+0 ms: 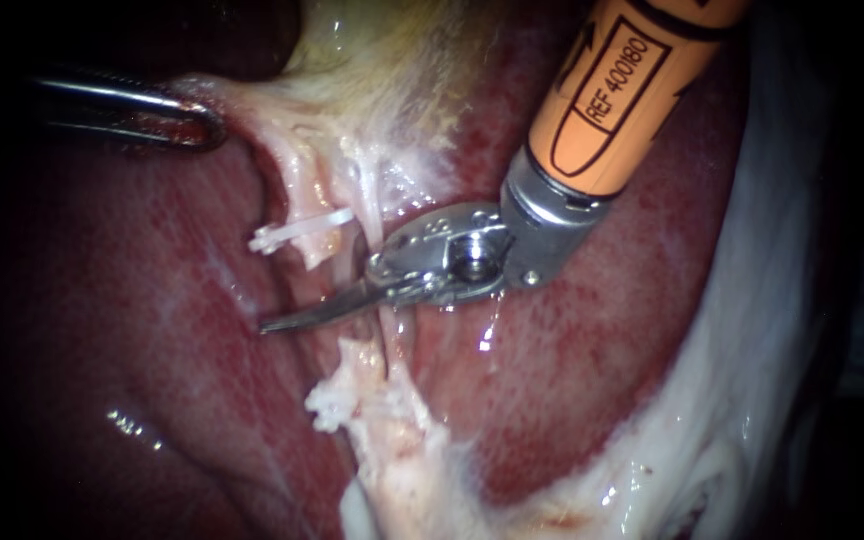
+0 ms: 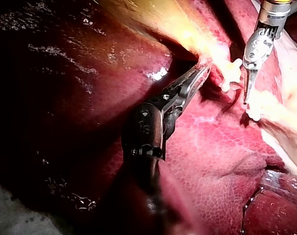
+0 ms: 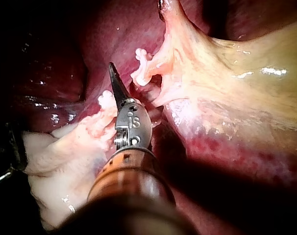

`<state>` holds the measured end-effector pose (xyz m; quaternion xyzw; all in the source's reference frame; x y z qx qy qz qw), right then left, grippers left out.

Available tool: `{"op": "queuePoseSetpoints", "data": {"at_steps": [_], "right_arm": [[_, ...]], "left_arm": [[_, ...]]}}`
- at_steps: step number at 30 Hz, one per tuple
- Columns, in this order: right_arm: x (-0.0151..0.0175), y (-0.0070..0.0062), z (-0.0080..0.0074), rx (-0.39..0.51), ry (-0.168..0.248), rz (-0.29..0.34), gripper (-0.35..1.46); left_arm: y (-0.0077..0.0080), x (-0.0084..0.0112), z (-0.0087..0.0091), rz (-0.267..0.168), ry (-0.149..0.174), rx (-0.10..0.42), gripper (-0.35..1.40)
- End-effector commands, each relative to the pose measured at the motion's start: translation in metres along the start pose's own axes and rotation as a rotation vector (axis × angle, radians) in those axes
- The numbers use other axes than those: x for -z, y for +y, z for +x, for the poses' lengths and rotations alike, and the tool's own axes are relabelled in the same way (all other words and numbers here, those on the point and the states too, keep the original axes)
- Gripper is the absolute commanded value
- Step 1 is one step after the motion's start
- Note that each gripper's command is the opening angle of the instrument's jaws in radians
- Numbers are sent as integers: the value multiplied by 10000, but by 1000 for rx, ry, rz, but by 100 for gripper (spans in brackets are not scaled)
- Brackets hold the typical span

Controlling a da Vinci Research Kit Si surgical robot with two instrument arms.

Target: Go back from the cut left tube

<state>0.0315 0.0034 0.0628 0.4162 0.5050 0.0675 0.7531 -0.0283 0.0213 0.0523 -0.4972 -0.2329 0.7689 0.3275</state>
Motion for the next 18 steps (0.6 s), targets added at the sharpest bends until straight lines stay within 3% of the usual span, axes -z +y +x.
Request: {"op": "queuePoseSetpoints", "data": {"at_steps": [1,3,5,6,7,9,18], "right_arm": [[1,-1,0,1,0,-1,-35],[1,-2,0,1,1,-3,-33],[1,-2,0,-16,7,-27,73],[1,-2,0,-34,16,-47,103],[0,-2,0,-40,22,-71,121],[0,-1,0,-42,28,-94,136],[5,-7,-4,-48,30,-101,143]], "left_arm": [[0,0,0,-1,0,0,-35],[-1,0,0,-1,0,-1,-35],[-1,0,0,-1,0,-1,-35],[-2,0,-1,-1,0,-1,-35],[-2,0,-1,-1,0,-1,-35],[-3,0,-1,-1,0,-1,-35],[-7,1,-2,-2,0,-1,-35]]}}
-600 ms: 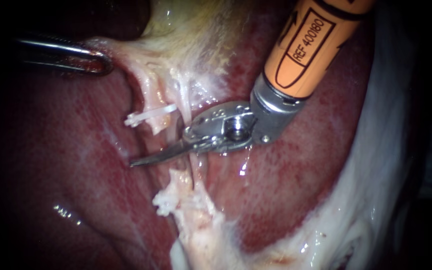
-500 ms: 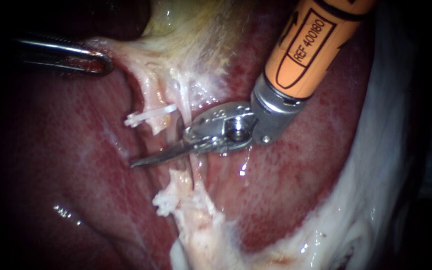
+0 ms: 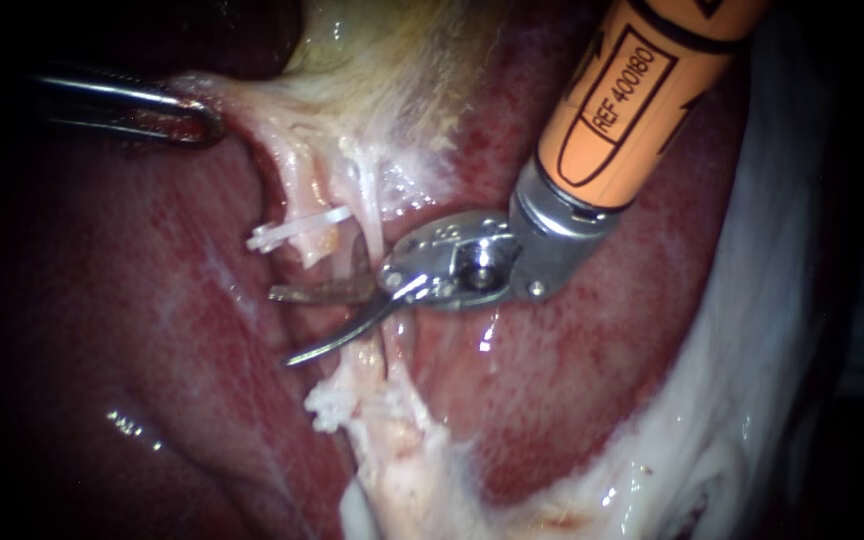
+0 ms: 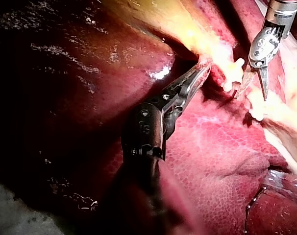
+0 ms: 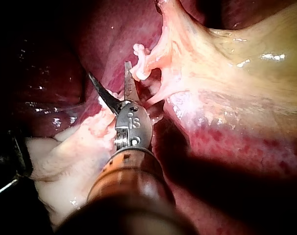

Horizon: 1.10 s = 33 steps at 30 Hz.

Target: Go back from the cut left tube

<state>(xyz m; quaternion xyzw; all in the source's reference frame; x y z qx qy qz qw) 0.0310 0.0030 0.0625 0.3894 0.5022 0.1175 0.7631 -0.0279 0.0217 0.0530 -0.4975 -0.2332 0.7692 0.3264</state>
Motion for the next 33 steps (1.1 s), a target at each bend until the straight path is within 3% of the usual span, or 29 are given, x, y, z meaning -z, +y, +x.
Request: {"op": "queuePoseSetpoints", "data": {"at_steps": [1,5,10,12,15,17,21,25,33], "right_arm": [[6,-3,-3,2,2,-11,143],[30,-22,-14,-9,27,-93,143],[83,-49,-26,90,59,-313,143],[108,-58,-30,161,12,-394,143],[140,-66,-33,205,-84,-469,143],[157,-69,-34,218,-124,-503,145],[190,-73,-39,220,-149,-553,145],[208,-74,-46,220,-163,-561,145],[210,-76,-47,220,-168,-507,145]], "left_arm": [[0,0,0,-1,0,1,-35],[0,0,0,-1,0,1,-35],[-1,0,0,-1,0,1,-35],[-1,0,0,0,0,0,-35],[-1,0,-1,-1,0,0,-35],[-1,0,-1,-1,0,0,-35],[-1,-1,-1,0,0,0,-35],[-1,-2,-1,1,0,0,-35],[1,-10,-6,7,2,-3,-35]]}}
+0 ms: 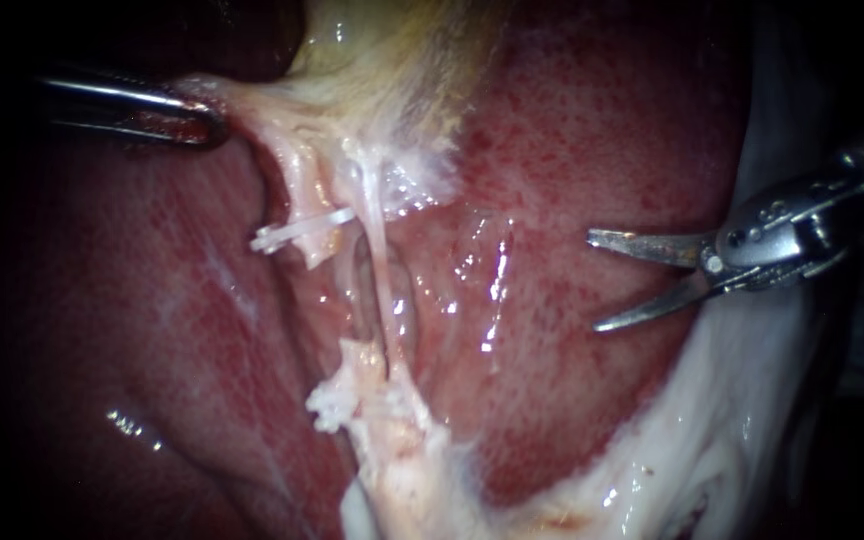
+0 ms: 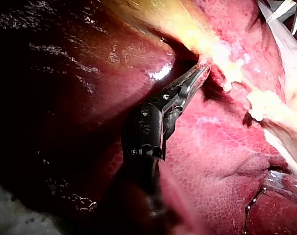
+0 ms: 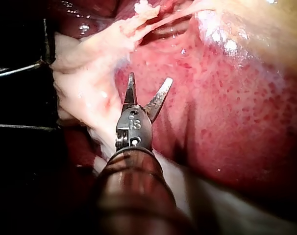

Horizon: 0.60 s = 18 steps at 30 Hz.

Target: Go back from the cut left tube

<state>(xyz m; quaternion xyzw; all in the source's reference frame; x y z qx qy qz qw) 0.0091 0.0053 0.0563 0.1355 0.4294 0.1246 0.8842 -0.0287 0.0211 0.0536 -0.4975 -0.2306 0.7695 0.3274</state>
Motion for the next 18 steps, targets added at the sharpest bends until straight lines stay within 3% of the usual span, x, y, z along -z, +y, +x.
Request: {"op": "queuePoseSetpoints", "data": {"at_steps": [1,11,18], "right_arm": [[0,-1,0,1,2,7,145],[2,-1,-1,2,3,8,145],[2,-2,-2,2,3,8,145]], "left_arm": [[1,-3,-2,7,1,-3,-35],[2,-39,-25,-12,-17,-23,-35],[1,-39,-25,-15,-21,-24,-35]]}}
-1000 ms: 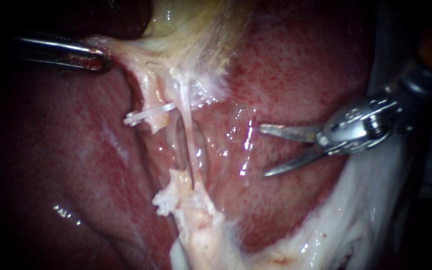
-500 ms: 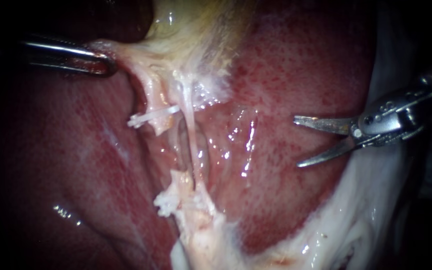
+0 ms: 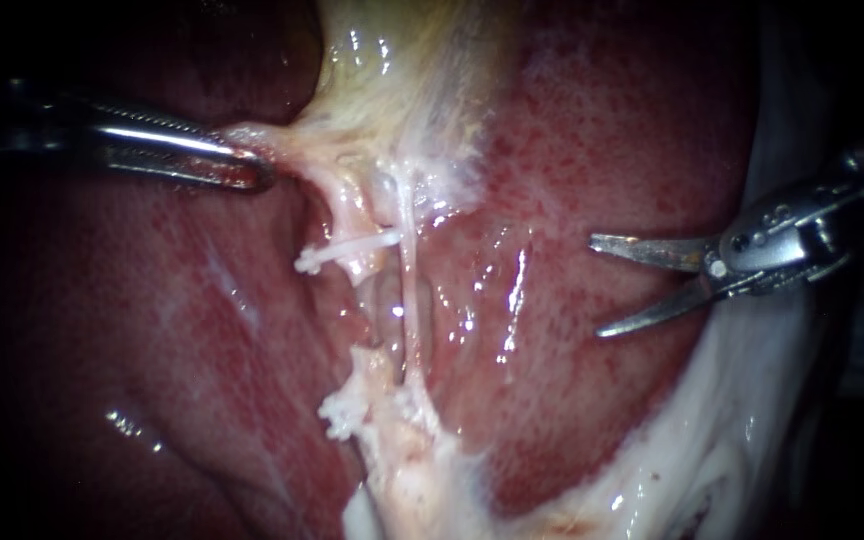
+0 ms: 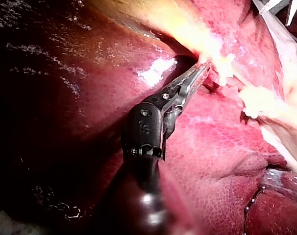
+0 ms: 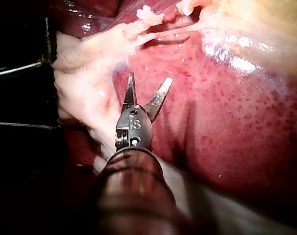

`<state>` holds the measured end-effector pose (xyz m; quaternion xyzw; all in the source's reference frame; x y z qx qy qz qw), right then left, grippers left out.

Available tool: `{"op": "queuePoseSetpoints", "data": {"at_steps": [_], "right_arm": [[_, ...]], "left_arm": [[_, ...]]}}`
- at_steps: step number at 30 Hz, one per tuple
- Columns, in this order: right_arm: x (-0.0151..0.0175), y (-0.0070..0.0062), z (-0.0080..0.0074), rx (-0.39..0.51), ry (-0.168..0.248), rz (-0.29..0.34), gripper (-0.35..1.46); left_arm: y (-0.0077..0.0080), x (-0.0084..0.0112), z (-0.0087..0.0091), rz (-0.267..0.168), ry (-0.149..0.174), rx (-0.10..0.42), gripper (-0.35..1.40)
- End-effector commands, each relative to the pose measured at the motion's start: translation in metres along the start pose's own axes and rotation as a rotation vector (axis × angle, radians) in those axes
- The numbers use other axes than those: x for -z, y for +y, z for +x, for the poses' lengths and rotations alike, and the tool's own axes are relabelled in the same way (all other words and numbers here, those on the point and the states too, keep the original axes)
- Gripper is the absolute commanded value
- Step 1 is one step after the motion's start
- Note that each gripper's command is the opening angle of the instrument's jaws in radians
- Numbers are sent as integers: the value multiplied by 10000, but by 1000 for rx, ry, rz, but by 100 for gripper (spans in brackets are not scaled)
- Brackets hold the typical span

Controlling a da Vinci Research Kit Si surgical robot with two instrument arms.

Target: Go back from the cut left tube

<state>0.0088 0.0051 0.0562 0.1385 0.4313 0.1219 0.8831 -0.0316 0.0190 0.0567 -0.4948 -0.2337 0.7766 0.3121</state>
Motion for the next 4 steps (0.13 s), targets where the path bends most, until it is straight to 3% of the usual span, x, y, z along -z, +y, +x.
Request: {"op": "queuePoseSetpoints", "data": {"at_steps": [1,4], "right_arm": [[0,0,0,0,0,0,145],[0,-1,0,0,1,3,145]], "left_arm": [[0,1,0,0,-1,0,-35],[0,1,0,0,-1,0,-35]]}}
